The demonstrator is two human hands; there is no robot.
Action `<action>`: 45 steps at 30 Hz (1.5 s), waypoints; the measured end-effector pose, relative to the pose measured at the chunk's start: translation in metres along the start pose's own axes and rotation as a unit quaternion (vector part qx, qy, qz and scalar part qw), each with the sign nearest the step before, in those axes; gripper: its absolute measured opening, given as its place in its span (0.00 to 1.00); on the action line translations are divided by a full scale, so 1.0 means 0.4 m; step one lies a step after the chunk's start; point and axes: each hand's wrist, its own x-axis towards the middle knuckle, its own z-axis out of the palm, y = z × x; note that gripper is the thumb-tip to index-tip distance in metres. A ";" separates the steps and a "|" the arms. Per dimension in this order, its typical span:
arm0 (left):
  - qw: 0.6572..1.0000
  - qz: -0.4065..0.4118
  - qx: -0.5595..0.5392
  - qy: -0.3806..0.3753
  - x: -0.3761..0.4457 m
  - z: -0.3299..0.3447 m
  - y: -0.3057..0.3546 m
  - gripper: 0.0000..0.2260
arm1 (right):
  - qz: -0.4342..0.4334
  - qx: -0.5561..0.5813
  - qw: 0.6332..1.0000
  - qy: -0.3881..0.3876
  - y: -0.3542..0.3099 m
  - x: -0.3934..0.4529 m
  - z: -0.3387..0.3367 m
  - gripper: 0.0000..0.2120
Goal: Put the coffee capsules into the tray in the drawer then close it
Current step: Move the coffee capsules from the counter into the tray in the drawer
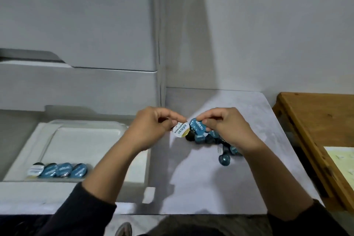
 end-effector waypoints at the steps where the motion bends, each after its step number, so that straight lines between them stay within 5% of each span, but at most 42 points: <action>1: 1.000 -0.002 0.017 0.002 -0.013 -0.053 -0.009 0.11 | -0.014 -0.006 1.000 -0.018 -0.029 0.005 0.035 0.12; 10: 0.987 -0.083 0.114 -0.080 -0.061 -0.416 -0.299 0.08 | -0.046 -0.114 0.970 -0.208 -0.138 0.109 0.458 0.08; 17: 0.965 -0.095 0.157 -0.186 -0.043 -0.453 -0.471 0.07 | 0.018 -0.187 0.953 -0.237 -0.093 0.139 0.645 0.08; 36: 0.936 -0.086 0.180 -0.288 -0.028 -0.406 -0.525 0.06 | 0.022 -0.336 0.906 -0.257 -0.077 0.117 0.725 0.12; 45: 0.928 -0.064 0.273 -0.243 -0.045 -0.417 -0.493 0.04 | 0.025 -0.324 0.914 -0.244 -0.075 0.101 0.719 0.09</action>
